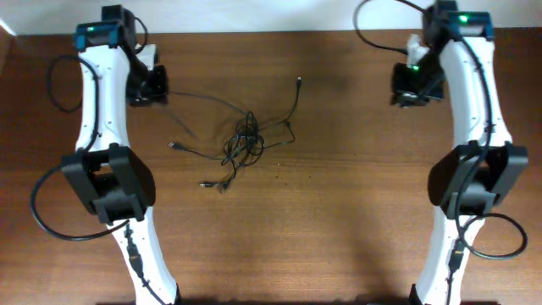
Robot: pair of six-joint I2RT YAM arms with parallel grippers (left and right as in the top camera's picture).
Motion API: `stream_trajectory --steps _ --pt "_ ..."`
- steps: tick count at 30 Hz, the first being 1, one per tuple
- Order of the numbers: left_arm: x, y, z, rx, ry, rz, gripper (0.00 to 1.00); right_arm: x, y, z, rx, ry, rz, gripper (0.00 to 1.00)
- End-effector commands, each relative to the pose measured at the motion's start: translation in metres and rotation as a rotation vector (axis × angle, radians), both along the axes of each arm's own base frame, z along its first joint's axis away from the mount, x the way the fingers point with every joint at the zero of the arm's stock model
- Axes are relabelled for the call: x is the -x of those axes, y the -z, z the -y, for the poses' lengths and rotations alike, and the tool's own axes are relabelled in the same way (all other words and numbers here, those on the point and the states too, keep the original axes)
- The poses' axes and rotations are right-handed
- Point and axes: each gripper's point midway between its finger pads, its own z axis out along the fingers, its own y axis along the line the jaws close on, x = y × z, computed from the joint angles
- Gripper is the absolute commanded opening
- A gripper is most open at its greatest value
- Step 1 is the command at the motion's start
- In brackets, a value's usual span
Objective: Untangle cables
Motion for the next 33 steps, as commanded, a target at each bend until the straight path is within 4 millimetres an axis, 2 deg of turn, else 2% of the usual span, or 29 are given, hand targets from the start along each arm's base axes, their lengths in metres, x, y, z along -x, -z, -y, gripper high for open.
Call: stream_trajectory --steps 1,2,3,5,6,7,8,10,11,12,14,18,21,24,27,31,33 --pt "0.006 -0.025 0.041 0.045 0.165 0.031 0.88 -0.003 -0.038 -0.036 -0.097 -0.086 0.093 0.33" --pt "0.007 -0.034 0.045 0.044 0.172 0.046 0.96 -0.002 -0.045 -0.038 -0.097 -0.09 0.103 0.36" --pt "0.006 -0.054 0.049 0.039 0.182 0.088 1.0 0.0 -0.056 -0.038 -0.097 -0.091 0.119 0.41" --pt "0.009 -0.1 0.055 0.025 0.197 0.197 1.0 0.004 -0.081 -0.037 -0.094 -0.102 0.168 0.47" --pt "0.016 -0.133 0.06 0.017 0.209 0.273 0.99 0.009 -0.097 -0.037 -0.092 -0.111 0.203 0.53" --pt "0.022 -0.148 0.064 0.013 0.221 0.308 0.99 0.012 -0.108 -0.037 -0.091 -0.113 0.229 0.58" --pt "0.028 -0.157 0.071 0.018 0.257 0.325 0.99 0.015 -0.116 -0.036 -0.09 -0.113 0.249 0.63" --pt "0.035 -0.157 0.087 0.049 0.311 0.312 1.0 0.019 -0.128 -0.037 -0.09 -0.115 0.276 0.67" --pt "0.037 -0.145 0.098 0.059 0.359 0.281 1.0 0.02 -0.13 -0.037 -0.09 -0.115 0.281 0.68" --pt "0.036 -0.11 0.114 0.071 0.399 0.201 0.97 0.02 -0.129 -0.037 -0.09 -0.115 0.279 0.68" --pt "0.037 -0.084 0.118 0.062 0.408 0.148 0.93 0.02 -0.129 -0.037 -0.09 -0.115 0.277 0.7" --pt "0.039 -0.019 0.124 0.076 0.419 0.064 0.83 0.02 -0.129 -0.037 -0.09 -0.115 0.277 0.73" --pt "0.037 0.017 0.142 0.12 0.468 0.075 0.79 0.02 -0.129 -0.037 -0.09 -0.115 0.277 0.74" --pt "0.034 0.039 0.15 0.113 0.488 0.095 0.78 0.02 -0.129 -0.037 -0.09 -0.115 0.277 0.75" --pt "0.032 0.058 0.148 0.077 0.489 0.102 0.74 0.02 -0.129 -0.037 -0.09 -0.115 0.277 0.77" --pt "0.033 0.071 0.144 0.059 0.475 0.099 0.69 0.02 -0.129 -0.037 -0.09 -0.115 0.276 0.79" --pt "0.036 0.074 0.147 0.07 0.48 0.094 0.62 0.02 -0.127 -0.037 -0.09 -0.115 0.272 0.79"
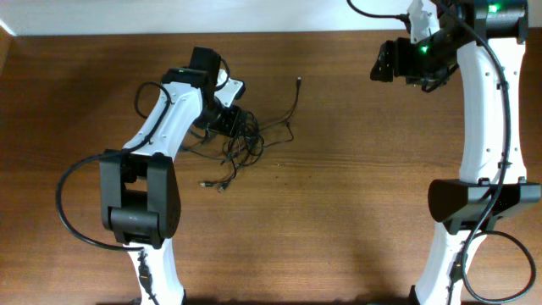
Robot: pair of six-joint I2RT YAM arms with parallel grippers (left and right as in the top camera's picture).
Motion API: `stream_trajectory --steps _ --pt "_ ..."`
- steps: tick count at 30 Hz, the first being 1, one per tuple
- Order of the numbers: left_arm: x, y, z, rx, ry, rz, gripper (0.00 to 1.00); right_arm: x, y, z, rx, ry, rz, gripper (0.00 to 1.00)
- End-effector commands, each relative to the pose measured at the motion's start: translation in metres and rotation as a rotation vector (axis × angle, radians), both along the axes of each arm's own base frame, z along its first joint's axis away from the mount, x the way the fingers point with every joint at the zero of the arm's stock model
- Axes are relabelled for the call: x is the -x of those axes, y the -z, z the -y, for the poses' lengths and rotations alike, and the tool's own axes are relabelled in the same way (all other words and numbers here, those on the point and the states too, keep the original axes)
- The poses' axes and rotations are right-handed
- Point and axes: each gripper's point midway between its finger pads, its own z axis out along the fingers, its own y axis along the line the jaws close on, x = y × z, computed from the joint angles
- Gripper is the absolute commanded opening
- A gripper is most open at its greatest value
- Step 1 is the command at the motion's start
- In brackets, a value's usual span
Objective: Untangle cables
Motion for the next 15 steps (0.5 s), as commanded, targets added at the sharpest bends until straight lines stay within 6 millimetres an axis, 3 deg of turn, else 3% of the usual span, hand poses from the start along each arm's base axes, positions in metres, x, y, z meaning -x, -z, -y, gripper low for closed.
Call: stream_trajectory --steps 1,5,8,11,13,15 --pt "0.007 0.005 0.002 -0.005 0.01 -0.012 0.57 0.004 -0.009 -0.001 -0.007 -0.009 0.02 0.79" --pt "0.019 0.019 0.022 0.017 0.053 -0.035 0.51 0.004 -0.008 -0.002 -0.007 -0.012 0.018 0.79" --pt "0.026 0.035 0.04 0.011 0.094 -0.06 0.41 0.004 -0.008 -0.003 -0.007 -0.013 0.018 0.79" --pt "0.024 0.04 0.05 0.016 0.062 -0.064 0.0 0.005 -0.008 -0.01 -0.008 -0.029 0.018 0.79" --pt "0.014 0.026 0.053 0.038 0.004 -0.042 0.0 0.006 -0.008 -0.02 -0.009 -0.051 0.016 0.79" --pt "0.002 -0.019 0.064 0.133 0.006 0.0 0.0 0.006 -0.005 -0.035 -0.032 -0.047 0.001 0.79"
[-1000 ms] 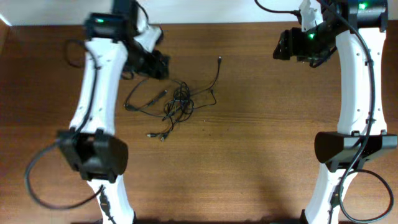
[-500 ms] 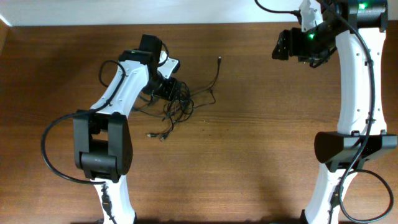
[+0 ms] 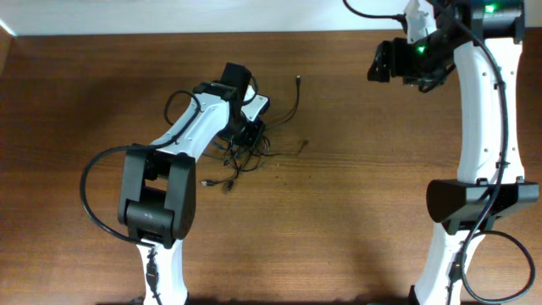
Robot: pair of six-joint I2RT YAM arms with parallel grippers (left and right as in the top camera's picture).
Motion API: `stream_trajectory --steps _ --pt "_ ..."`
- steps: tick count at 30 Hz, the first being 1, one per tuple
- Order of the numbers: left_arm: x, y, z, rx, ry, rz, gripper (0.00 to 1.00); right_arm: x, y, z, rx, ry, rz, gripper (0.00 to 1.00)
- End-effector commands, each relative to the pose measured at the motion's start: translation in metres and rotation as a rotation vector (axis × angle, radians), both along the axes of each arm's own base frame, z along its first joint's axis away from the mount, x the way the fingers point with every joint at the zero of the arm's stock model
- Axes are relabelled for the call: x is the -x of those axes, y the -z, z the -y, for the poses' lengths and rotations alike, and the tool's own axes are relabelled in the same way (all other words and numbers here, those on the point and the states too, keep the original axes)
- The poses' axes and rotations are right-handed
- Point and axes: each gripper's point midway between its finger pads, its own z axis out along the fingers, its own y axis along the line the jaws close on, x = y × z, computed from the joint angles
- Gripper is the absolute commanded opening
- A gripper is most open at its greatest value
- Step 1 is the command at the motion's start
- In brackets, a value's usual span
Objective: Untangle cables
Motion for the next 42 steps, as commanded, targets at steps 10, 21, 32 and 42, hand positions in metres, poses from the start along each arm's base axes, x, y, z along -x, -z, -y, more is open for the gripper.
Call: stream_trajectory --steps 10,21,32,42 --pt "-0.006 -0.256 0.068 0.844 0.089 0.063 0.0 -0.001 -0.017 -0.124 -0.259 -0.192 0.058 0.79" --pt "-0.002 -0.27 0.068 0.943 0.075 0.01 0.0 -0.001 -0.009 -0.154 -0.233 -0.205 0.063 0.79" --pt "-0.003 -0.28 0.059 1.0 0.073 0.006 0.0 -0.011 0.03 -0.126 0.006 0.03 0.008 0.71" --pt "0.013 -0.291 0.075 1.074 0.107 -0.068 0.0 -0.057 0.003 -0.154 -0.154 0.11 0.182 0.71"
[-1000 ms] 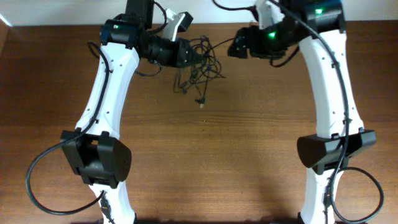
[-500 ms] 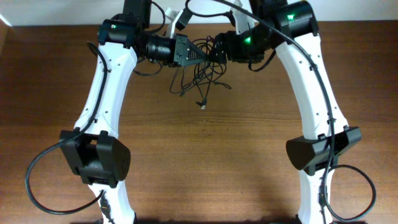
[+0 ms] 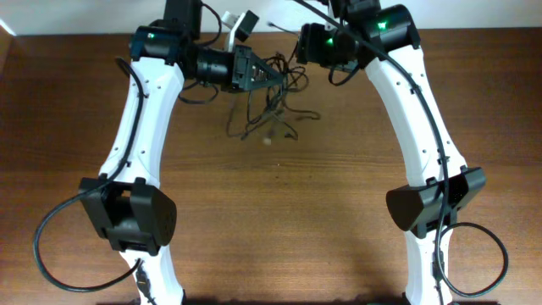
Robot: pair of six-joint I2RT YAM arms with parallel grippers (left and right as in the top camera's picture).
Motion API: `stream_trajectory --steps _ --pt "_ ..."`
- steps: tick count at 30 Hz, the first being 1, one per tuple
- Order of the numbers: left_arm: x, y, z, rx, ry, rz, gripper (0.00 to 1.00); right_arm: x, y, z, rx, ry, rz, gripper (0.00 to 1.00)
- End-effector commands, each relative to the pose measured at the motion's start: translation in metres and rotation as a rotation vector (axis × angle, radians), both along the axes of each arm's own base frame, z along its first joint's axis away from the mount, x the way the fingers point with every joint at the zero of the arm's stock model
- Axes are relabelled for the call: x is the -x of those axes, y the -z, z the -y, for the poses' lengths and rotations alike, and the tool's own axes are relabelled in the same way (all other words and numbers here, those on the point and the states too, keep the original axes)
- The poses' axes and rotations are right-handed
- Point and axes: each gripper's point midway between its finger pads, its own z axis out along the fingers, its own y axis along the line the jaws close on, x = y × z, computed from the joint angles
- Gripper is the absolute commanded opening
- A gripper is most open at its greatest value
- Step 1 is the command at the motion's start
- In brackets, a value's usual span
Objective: Untangle cables
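The tangle of thin black cables (image 3: 269,106) hangs lifted above the wooden table (image 3: 271,220), its loose ends dangling toward the back middle. My left gripper (image 3: 264,74) points right from the upper left and is shut on the top of the bundle. My right gripper (image 3: 303,47) points left just to the right of the bundle's upper strands. Its dark fingers blend with the cables, so whether it holds a strand is unclear.
Both white arms arch from the near edge to the back of the table. The arms' own black hoses loop near their bases. A pale wall strip runs along the far edge.
My left gripper was low on the tangle on the table; now it is higher and further back with the bundle lifted. My right arm has come from the far right to beside the bundle.
Both arms first stood at the sides with the tangle lying flat mid-table. The left gripper then reached the tangle's left side, then sat on its top as the strands shifted. Now the bundle hangs from the left gripper with the right gripper beside it.
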Motion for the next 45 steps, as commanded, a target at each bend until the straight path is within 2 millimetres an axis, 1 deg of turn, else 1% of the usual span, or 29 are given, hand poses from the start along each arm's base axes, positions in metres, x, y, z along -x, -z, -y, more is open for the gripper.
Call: stream_trajectory --steps 1,4,6,8,11,14,19,21,22,24,26,28,30,32,33,36,37,38,39,40,45 --pt "0.007 -0.026 0.008 0.107 0.036 -0.022 0.0 0.007 0.001 -0.02 -0.076 -0.047 -0.032 0.71" --pt "-0.004 -0.031 0.004 0.12 -0.005 -0.052 0.0 0.017 0.005 -0.021 -0.108 -0.079 -0.088 0.71" --pt "-0.014 -0.035 -0.003 0.131 -0.042 -0.072 0.0 0.03 0.004 -0.024 -0.164 -0.163 -0.133 0.71" --pt "-0.023 -0.04 -0.009 0.141 -0.058 -0.027 0.0 0.043 0.002 -0.024 -0.228 -0.238 -0.186 0.71" --pt "-0.026 -0.041 -0.009 0.144 -0.057 -0.005 0.0 0.064 -0.006 -0.026 -0.331 -0.364 -0.234 0.66" --pt "-0.025 -0.041 -0.008 0.144 -0.054 -0.004 0.0 0.082 -0.018 -0.04 -0.423 -0.493 -0.241 0.62" --pt "-0.018 -0.047 -0.003 0.179 -0.016 -0.013 0.0 0.087 -0.021 -0.048 -0.437 -0.517 -0.243 0.6" --pt "-0.012 -0.056 -0.002 0.227 0.027 -0.013 0.0 0.088 -0.02 -0.053 -0.435 -0.53 -0.237 0.6" --pt "-0.006 -0.064 -0.001 0.269 0.066 -0.005 0.0 0.087 -0.017 -0.057 -0.42 -0.534 -0.233 0.6" --pt "0.001 -0.077 -0.001 0.329 0.119 -0.027 0.0 0.085 -0.005 -0.059 -0.381 -0.507 -0.249 0.56" --pt "0.0 -0.082 -0.003 0.342 0.129 -0.031 0.0 0.081 0.005 -0.06 -0.358 -0.488 -0.255 0.53" --pt "-0.003 -0.088 -0.007 0.342 0.12 -0.028 0.0 0.07 0.03 -0.048 -0.28 -0.377 -0.296 0.51" --pt "-0.007 -0.093 -0.012 0.342 0.108 -0.017 0.0 0.065 0.045 -0.04 -0.238 -0.32 -0.319 0.5" --pt "-0.01 -0.099 -0.02 0.343 0.092 0.0 0.0 0.061 0.055 -0.034 -0.237 -0.282 -0.34 0.49" --pt "-0.011 -0.104 -0.025 0.343 0.082 0.015 0.0 0.056 0.061 -0.031 -0.246 -0.255 -0.347 0.46" --pt "-0.013 -0.115 -0.039 0.343 0.059 0.074 0.0 0.043 0.071 -0.016 -0.234 -0.183 -0.346 0.41" --pt "-0.014 -0.117 -0.044 0.342 0.05 0.083 0.0 0.04 0.075 -0.006 -0.198 -0.144 -0.345 0.41" --pt "-0.016 -0.118 -0.05 0.341 0.035 0.091 0.0 0.036 0.081 0.007 -0.137 -0.094 -0.34 0.41" --pt "-0.018 -0.119 -0.055 0.341 0.024 0.094 0.0 0.034 0.086 0.019 -0.084 -0.044 -0.347 0.41" --pt "-0.02 -0.119 -0.06 0.34 0.011 0.091 0.0 0.034 0.092 0.034 -0.013 0.007 -0.355 0.41" --pt "-0.028 -0.119 -0.085 0.338 -0.046 0.091 0.0 0.044 0.115 0.087 0.197 0.126 -0.416 0.41"
